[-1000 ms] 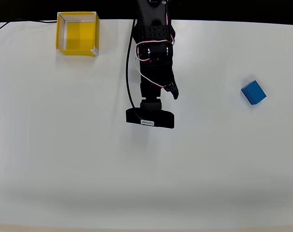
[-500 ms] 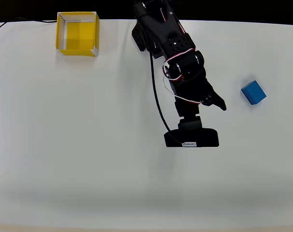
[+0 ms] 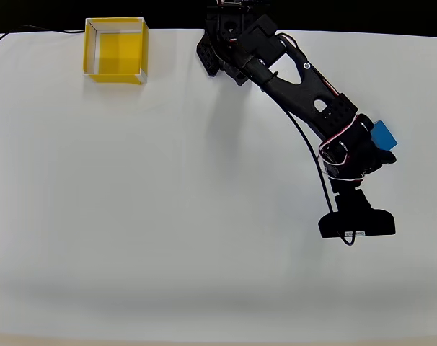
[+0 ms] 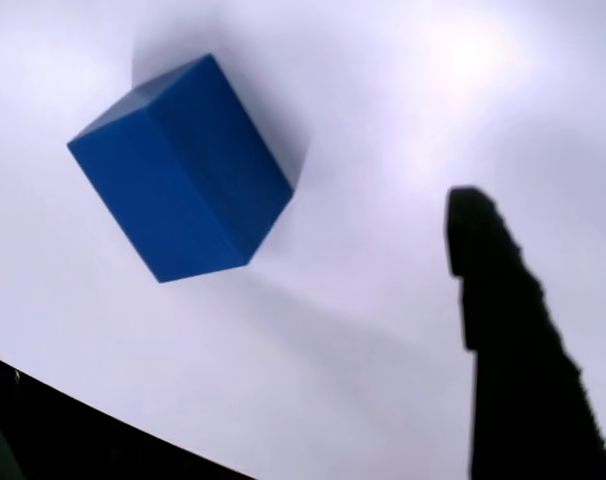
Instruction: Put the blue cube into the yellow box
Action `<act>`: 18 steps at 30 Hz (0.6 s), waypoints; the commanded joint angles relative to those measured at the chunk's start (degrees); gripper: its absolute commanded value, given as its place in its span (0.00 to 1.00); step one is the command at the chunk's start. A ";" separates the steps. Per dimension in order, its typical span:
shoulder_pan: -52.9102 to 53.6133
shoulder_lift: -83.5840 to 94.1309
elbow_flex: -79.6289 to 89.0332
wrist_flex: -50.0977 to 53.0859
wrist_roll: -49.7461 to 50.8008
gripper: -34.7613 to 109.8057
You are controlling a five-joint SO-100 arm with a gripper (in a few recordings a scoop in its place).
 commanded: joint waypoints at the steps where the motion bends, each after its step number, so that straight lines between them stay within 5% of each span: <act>1: -4.92 -1.14 -8.44 0.88 1.49 0.61; 18: -14.94 -14.24 -15.73 0.88 6.15 0.61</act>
